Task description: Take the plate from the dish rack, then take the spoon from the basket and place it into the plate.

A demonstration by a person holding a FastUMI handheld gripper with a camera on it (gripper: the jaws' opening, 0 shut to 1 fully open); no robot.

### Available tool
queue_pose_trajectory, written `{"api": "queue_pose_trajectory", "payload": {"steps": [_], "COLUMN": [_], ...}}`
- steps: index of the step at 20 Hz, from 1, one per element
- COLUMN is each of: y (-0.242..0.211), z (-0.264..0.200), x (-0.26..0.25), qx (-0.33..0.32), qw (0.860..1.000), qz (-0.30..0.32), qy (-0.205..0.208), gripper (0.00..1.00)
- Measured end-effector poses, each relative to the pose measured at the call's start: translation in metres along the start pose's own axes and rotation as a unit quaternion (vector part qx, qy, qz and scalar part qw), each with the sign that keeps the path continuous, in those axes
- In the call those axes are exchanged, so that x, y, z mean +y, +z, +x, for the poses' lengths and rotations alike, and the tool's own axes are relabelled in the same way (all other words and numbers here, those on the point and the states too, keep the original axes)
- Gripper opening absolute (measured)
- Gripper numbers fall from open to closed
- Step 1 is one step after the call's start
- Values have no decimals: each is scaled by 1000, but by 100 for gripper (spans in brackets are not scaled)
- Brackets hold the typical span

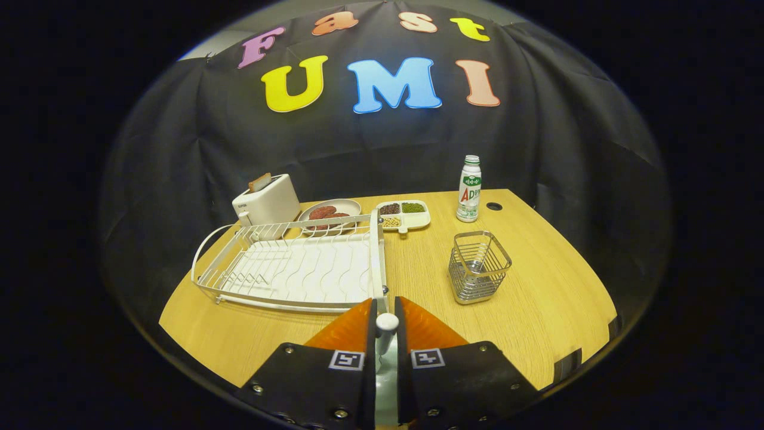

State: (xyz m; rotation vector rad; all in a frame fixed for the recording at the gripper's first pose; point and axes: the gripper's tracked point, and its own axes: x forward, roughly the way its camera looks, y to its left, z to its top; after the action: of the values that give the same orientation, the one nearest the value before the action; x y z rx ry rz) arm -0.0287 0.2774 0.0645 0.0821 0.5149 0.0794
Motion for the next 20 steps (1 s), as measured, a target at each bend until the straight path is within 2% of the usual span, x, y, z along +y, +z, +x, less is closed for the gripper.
{"api": "queue_pose_trajectory", "payload": {"steps": [5,6,7,9,11,12,13,20], "y": [-5,-9,-14,-13,-7,3,13,119], "z": [-2,0,1,1,-6,-9,-15,-62], "x": [-25,-32,-40,-53,-62,-70,-78,-119], "qx": [9,19,26,26,8,-6,-21,-139], "qw": [1000,1000,1000,999,1000,1000,1000,989], "qz": [5,7,9,12,12,6,-1,-33], "qy": [-3,-8,-12,-14,-8,-12,-20,-34], "gripper": [18,24,27,37,52,68,72,72]}}
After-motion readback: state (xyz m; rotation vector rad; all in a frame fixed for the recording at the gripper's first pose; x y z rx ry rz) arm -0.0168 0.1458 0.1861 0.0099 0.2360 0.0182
